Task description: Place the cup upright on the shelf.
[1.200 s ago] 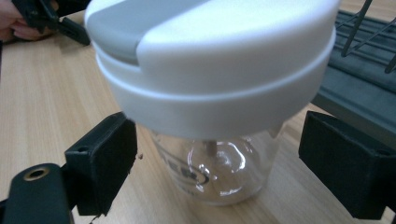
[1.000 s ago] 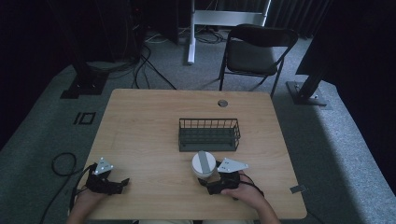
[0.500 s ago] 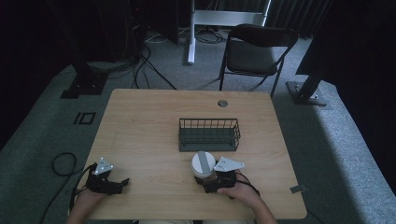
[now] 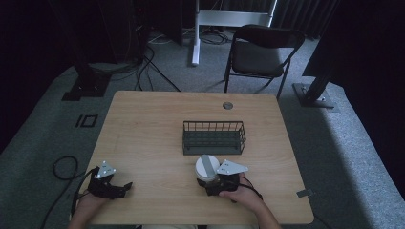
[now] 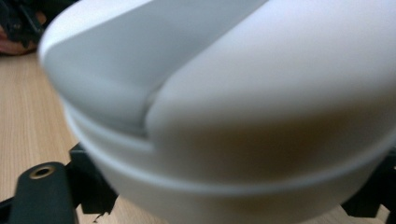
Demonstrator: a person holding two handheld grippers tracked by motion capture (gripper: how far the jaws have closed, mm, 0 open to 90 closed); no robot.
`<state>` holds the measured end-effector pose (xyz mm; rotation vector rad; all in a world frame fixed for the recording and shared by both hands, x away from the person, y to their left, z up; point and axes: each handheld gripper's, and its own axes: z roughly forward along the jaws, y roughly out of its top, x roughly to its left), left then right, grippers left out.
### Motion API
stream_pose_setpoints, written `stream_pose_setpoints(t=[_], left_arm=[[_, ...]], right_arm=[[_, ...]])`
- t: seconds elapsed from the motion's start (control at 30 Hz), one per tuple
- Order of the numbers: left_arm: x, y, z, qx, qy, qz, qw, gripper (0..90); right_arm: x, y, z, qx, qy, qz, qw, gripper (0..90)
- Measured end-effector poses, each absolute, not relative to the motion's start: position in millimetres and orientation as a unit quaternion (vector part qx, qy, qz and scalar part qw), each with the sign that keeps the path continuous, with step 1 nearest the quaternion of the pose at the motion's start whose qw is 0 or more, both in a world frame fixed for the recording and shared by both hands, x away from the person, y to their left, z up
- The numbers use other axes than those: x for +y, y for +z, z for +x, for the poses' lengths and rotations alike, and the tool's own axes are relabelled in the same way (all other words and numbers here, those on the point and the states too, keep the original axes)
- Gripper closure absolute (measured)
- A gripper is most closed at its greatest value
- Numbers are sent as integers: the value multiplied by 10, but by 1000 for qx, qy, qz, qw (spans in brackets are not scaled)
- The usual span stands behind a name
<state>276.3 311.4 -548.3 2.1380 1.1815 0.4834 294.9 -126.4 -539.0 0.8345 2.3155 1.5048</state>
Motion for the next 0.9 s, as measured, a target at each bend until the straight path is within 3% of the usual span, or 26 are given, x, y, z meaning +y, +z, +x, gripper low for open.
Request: stream_pose_setpoints(t=[0.9], left_arm=[[3114,-5483,2763,449,184,814,320,5]], right_arm=[[-1261,-5362,2932,795,515,286,146,180]])
